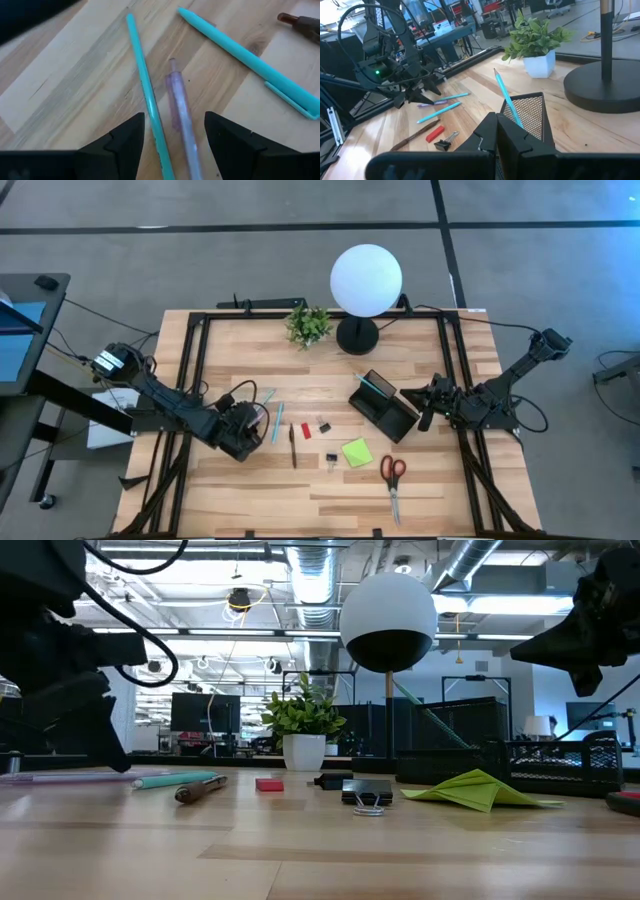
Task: Pick and place office supplies into organizer
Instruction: Put the violet pen into the desk organizer
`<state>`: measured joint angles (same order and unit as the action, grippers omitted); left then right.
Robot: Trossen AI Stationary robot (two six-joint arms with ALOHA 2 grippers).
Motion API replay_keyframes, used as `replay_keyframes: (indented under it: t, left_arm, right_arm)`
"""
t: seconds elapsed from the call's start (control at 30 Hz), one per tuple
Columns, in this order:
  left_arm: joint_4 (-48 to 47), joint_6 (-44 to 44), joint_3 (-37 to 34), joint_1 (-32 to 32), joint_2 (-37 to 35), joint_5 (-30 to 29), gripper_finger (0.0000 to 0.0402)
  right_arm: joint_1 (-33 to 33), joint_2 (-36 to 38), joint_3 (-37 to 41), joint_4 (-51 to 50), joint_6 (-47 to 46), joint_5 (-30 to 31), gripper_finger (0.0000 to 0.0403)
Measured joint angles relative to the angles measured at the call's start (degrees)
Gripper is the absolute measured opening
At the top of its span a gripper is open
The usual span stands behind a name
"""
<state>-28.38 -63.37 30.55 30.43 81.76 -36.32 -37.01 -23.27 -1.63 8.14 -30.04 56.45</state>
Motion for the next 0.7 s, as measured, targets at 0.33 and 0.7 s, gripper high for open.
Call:
replay_keyframes:
  t: [0.33,0.7]
  left_arm:
    - [19.6,-3.9,-10.5,0.0,-0.3,-3.0,0.0211]
    - [21.0,-3.0,-12.6,0.1,-0.1,-4.9,0.0210]
  right_arm:
    - [0.0,0.0,0.0,0.0,-0.4,0.0,0.0000]
    - [0.0,0.0,0.0,0.0,-1.6,0.4,0.0000]
